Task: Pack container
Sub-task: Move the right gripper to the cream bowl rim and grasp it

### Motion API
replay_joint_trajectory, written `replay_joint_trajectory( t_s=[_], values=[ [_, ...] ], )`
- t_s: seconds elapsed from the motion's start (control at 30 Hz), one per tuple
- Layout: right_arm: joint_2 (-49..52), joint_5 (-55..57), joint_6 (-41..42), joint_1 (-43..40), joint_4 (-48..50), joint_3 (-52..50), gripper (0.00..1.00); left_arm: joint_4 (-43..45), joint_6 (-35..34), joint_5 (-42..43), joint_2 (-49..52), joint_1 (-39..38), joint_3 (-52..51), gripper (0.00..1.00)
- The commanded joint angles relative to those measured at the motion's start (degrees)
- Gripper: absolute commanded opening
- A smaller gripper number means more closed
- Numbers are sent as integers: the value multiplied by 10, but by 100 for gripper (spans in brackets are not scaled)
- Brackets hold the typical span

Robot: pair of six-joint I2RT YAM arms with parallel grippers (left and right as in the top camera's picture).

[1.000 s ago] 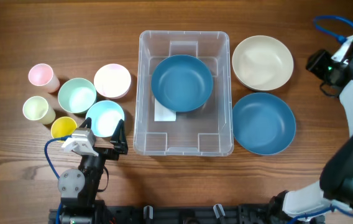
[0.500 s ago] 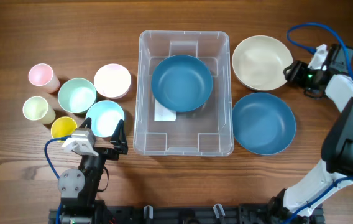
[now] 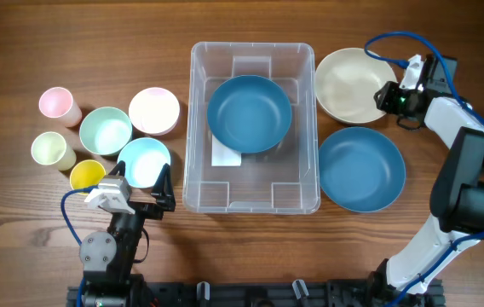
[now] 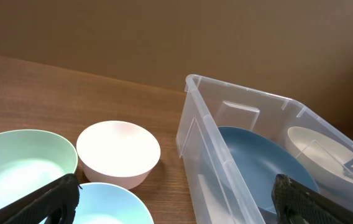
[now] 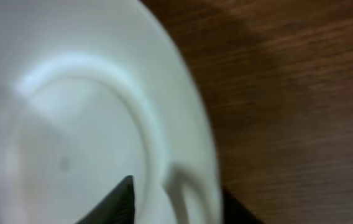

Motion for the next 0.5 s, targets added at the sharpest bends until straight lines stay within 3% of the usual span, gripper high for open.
replay_joint_trajectory(
  t_s=[0.0,0.1,0.47],
  values=[
    [13,23,18,-2,-1,7,20,-1,9,-2,-3,1,-4,100],
    [12,25,18,-2,-1,7,4,-1,9,-1,-3,1,-4,100],
    [-71,108,35,-2,-2,8,4,-1,9,-1,-3,1,-4,100]
  ],
)
